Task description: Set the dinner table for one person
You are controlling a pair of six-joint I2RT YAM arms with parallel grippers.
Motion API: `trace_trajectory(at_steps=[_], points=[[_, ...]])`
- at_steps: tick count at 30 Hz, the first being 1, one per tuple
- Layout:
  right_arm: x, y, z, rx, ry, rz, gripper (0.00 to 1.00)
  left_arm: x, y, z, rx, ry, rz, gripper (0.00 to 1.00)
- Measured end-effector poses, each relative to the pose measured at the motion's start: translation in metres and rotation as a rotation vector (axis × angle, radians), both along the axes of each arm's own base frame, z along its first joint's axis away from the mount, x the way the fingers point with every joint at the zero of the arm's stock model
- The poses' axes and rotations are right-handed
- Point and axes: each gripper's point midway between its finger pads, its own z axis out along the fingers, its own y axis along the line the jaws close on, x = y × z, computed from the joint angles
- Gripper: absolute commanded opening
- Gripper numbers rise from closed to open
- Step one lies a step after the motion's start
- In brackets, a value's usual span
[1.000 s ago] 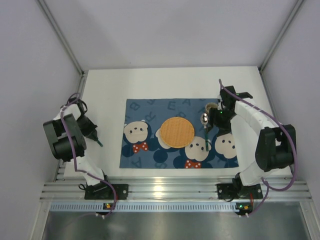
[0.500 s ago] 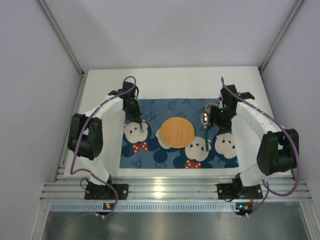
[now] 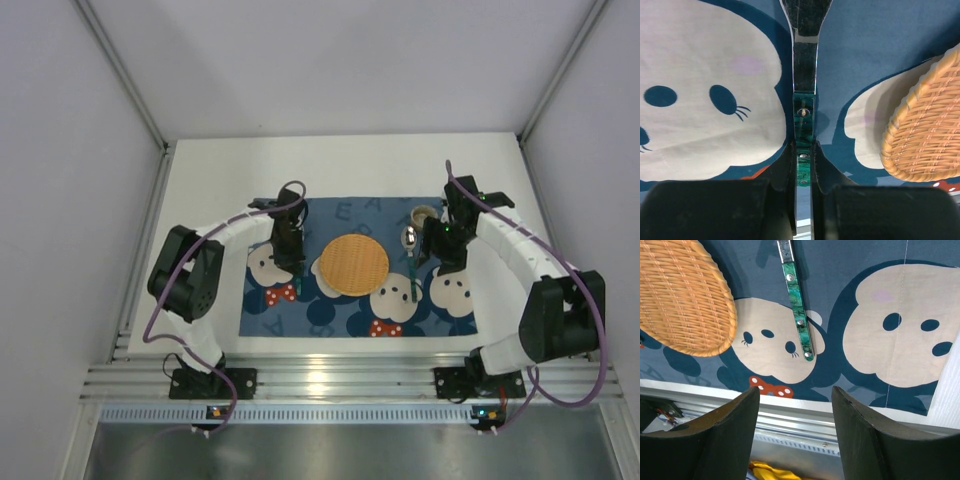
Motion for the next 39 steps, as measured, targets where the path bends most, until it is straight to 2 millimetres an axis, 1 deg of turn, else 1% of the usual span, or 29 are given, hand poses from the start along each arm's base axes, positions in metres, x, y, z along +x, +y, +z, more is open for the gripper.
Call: trace_trajectory(at_steps=[4, 5, 6, 7, 8, 9, 10, 11, 13, 14, 15, 17, 19, 21, 22, 23, 24, 26, 27, 28, 29, 30, 31, 32, 33, 35, 36, 37, 39], points=[[-0.003, -0.001, -0.002, -0.001, 0.005, 0.0, 0.62, -0.006, -0.002, -0.005, 0.007, 0.008, -0.014, 0.0], [-0.003, -0.001, -0.003, -0.002, 0.006, 0.0, 0.63, -0.007, -0.001, -0.006, 0.011, 0.01, -0.013, 0.03], [-0.004, -0.001, -0.004, -0.002, 0.008, 0.001, 0.66, -0.008, 0.0, -0.006, 0.012, 0.012, -0.011, 0.12], [-0.004, -0.001, -0.005, -0.003, 0.009, 0.0, 0.68, -0.008, 0.0, -0.006, 0.013, 0.012, -0.012, 0.25], [-0.005, -0.001, -0.005, -0.004, 0.012, 0.0, 0.76, -0.008, 0.0, -0.006, 0.016, 0.011, -0.013, 0.53], [-0.005, -0.001, -0.005, -0.004, 0.011, 0.0, 0.79, -0.008, 0.0, -0.006, 0.016, 0.011, -0.011, 0.66], [-0.004, -0.002, -0.005, -0.007, 0.009, -0.001, 0.86, -0.007, -0.002, -0.004, 0.004, 0.006, -0.013, 0.74], [-0.004, -0.002, -0.005, -0.007, 0.009, -0.003, 0.93, -0.007, -0.002, -0.001, 0.004, -0.006, -0.014, 0.98], [-0.005, -0.002, -0.003, -0.009, 0.012, -0.003, 0.99, -0.007, 0.0, 0.004, 0.012, -0.014, -0.018, 0.98], [-0.004, -0.002, 0.0, -0.009, 0.012, -0.002, 1.0, -0.008, 0.002, 0.007, 0.02, -0.017, -0.016, 0.98], [-0.002, -0.001, 0.008, -0.006, 0.004, -0.001, 1.0, -0.007, 0.003, 0.011, 0.023, -0.022, -0.016, 0.98], [0.013, 0.003, 0.035, 0.012, -0.056, -0.002, 1.0, 0.0, 0.004, 0.026, 0.031, -0.055, -0.019, 0.98], [0.038, 0.01, 0.077, 0.037, -0.162, 0.003, 1.0, 0.016, 0.002, 0.053, 0.034, -0.127, -0.027, 0.98], [0.066, 0.02, 0.129, 0.071, -0.327, 0.022, 1.0, 0.041, -0.002, 0.088, 0.026, -0.241, -0.034, 0.96], [0.077, 0.026, 0.158, 0.09, -0.425, 0.04, 1.0, 0.055, -0.003, 0.109, 0.024, -0.319, -0.034, 0.96], [0.083, 0.031, 0.181, 0.098, -0.517, 0.058, 1.0, 0.065, -0.001, 0.127, 0.031, -0.392, -0.028, 0.94], [0.084, 0.035, 0.198, 0.102, -0.591, 0.072, 1.0, 0.075, 0.004, 0.148, 0.039, -0.485, -0.021, 0.93], [0.072, 0.042, 0.221, 0.125, -0.722, 0.096, 1.0, 0.085, 0.019, 0.18, 0.062, -0.687, -0.013, 0.91], [0.061, 0.041, 0.222, 0.137, -0.765, 0.091, 1.0, 0.081, 0.03, 0.191, 0.079, -0.782, -0.01, 0.94], [0.052, 0.038, 0.219, 0.141, -0.792, 0.077, 1.0, 0.076, 0.045, 0.192, 0.114, -0.863, -0.011, 0.97], [0.044, 0.033, 0.211, 0.142, -0.822, 0.055, 1.0, 0.07, 0.06, 0.193, 0.147, -0.973, -0.001, 0.99], [0.034, 0.027, 0.2, 0.139, -0.834, 0.033, 1.0, 0.064, 0.072, 0.187, 0.179, -1.033, 0.002, 0.99], [0.029, 0.022, 0.19, 0.135, -0.852, 0.013, 1.0, 0.056, 0.087, 0.174, 0.228, -1.084, -0.003, 0.99], [0.024, 0.018, 0.18, 0.135, -0.866, 0.001, 1.0, 0.051, 0.097, 0.158, 0.264, -1.115, -0.016, 0.99], [0.021, 0.017, 0.173, 0.143, -0.887, -0.005, 1.0, 0.047, 0.104, 0.14, 0.294, -1.116, -0.035, 0.98], [0.018, 0.016, 0.157, 0.155, -0.914, -0.013, 1.0, 0.041, 0.123, 0.092, 0.349, -1.058, -0.065, 0.98], [0.017, 0.016, 0.152, 0.156, -0.92, -0.011, 1.0, 0.041, 0.128, 0.083, 0.362, -1.039, -0.066, 0.99], [0.016, 0.016, 0.149, 0.157, -0.927, -0.003, 1.0, 0.038, 0.146, 0.057, 0.395, -0.984, -0.047, 0.99], [0.018, 0.018, 0.153, 0.164, -0.955, 0.021, 1.0, 0.037, 0.168, 0.036, 0.416, -0.95, 0.001, 0.99]])
